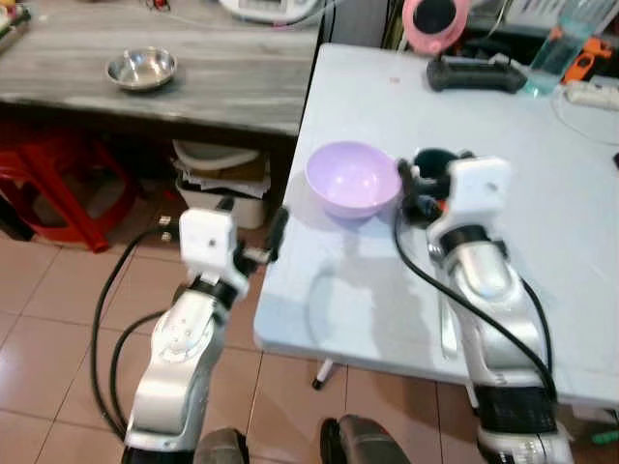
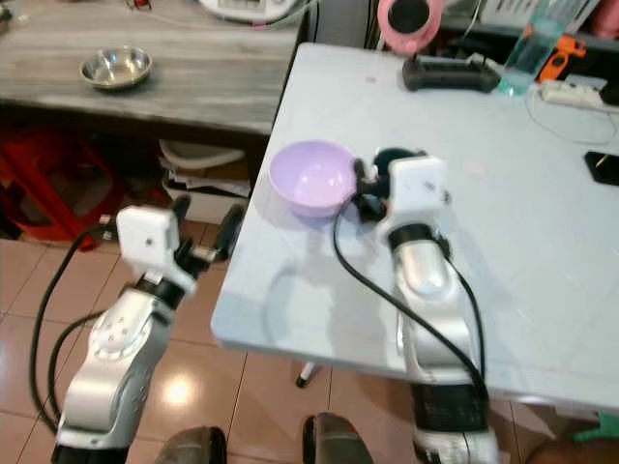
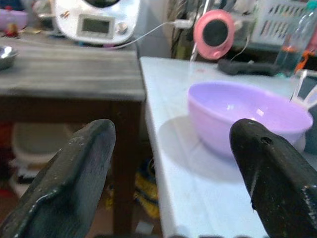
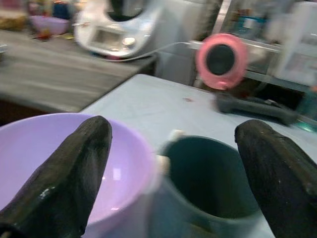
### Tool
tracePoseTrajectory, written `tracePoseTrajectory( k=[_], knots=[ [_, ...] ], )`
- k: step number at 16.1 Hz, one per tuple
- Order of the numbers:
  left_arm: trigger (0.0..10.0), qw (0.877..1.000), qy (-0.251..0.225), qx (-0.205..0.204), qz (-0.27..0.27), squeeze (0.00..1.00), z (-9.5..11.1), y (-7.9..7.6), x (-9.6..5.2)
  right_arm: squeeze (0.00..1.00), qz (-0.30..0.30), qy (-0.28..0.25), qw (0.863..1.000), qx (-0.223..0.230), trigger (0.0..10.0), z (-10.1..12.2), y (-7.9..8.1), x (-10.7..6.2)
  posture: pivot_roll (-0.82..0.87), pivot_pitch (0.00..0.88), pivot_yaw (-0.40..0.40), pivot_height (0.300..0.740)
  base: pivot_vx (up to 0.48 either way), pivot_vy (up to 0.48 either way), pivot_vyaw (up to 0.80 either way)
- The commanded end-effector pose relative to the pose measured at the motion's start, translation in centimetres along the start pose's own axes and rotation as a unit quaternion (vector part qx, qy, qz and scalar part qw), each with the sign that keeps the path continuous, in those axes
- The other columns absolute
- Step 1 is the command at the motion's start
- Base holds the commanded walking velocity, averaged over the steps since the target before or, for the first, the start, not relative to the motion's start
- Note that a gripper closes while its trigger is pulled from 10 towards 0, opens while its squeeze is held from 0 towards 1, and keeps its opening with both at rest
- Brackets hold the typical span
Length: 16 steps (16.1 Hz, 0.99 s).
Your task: Setting the table
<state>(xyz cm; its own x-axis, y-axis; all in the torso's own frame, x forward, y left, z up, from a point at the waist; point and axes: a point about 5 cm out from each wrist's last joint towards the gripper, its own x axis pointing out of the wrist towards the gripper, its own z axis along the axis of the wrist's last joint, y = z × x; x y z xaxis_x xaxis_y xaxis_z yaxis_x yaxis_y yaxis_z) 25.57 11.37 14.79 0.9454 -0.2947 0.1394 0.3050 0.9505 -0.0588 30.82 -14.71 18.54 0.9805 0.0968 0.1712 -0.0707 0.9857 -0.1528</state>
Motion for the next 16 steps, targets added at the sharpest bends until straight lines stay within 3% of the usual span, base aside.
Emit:
tracePoseTrajectory(
  k=[1,2,7,11,13,15,16],
  knots=[
    [10.0,1.0,-0.002,0.004,0.01,0.0,0.2,0.3,-0.3,0.14,0.033,0.013,0.999,-0.014,10.0,-0.1,0.5,0.8,0.0,0.147,-0.031,0.74,0.0,0.0,0.0],
    [10.0,1.0,-0.002,0.005,0.012,0.0,0.2,0.4,-0.3,0.0,0.045,0.01,0.999,-0.014,10.0,0.1,0.6,1.0,0.0,0.148,-0.031,0.74,0.0,0.0,0.0],
    [10.0,1.0,0.008,0.006,0.021,0.0,-0.1,0.5,-0.5,0.0,0.213,0.043,0.973,-0.08,10.0,-0.4,2.0,2.3,0.0,0.158,-0.035,0.74,0.0,0.0,0.0],
    [10.0,1.0,0.014,0.006,0.022,0.0,-0.3,0.5,-0.6,0.0,0.256,0.078,0.956,-0.117,10.0,-1.1,1.5,3.0,0.0,0.162,-0.035,0.74,0.0,0.0,0.0],
    [10.0,1.0,0.018,0.005,0.02,0.0,-0.4,0.4,-0.6,0.0,0.292,0.077,0.937,-0.174,10.0,-1.6,1.6,3.3,0.0,0.166,-0.034,0.74,0.0,0.0,0.0],
    [10.0,1.0,0.02,0.005,0.019,0.0,-0.5,0.3,-0.6,0.0,0.314,0.088,0.926,-0.188,1.8,-2.0,1.8,3.4,0.0,0.168,-0.034,0.74,0.0,0.0,0.0],
    [10.0,1.0,0.021,0.005,0.019,0.0,-0.5,0.3,-0.6,0.0,0.331,0.093,0.918,-0.2,0.0,-2.3,2.0,3.4,0.0,0.17,-0.035,0.74,0.0,0.0,0.0]
  ],
)
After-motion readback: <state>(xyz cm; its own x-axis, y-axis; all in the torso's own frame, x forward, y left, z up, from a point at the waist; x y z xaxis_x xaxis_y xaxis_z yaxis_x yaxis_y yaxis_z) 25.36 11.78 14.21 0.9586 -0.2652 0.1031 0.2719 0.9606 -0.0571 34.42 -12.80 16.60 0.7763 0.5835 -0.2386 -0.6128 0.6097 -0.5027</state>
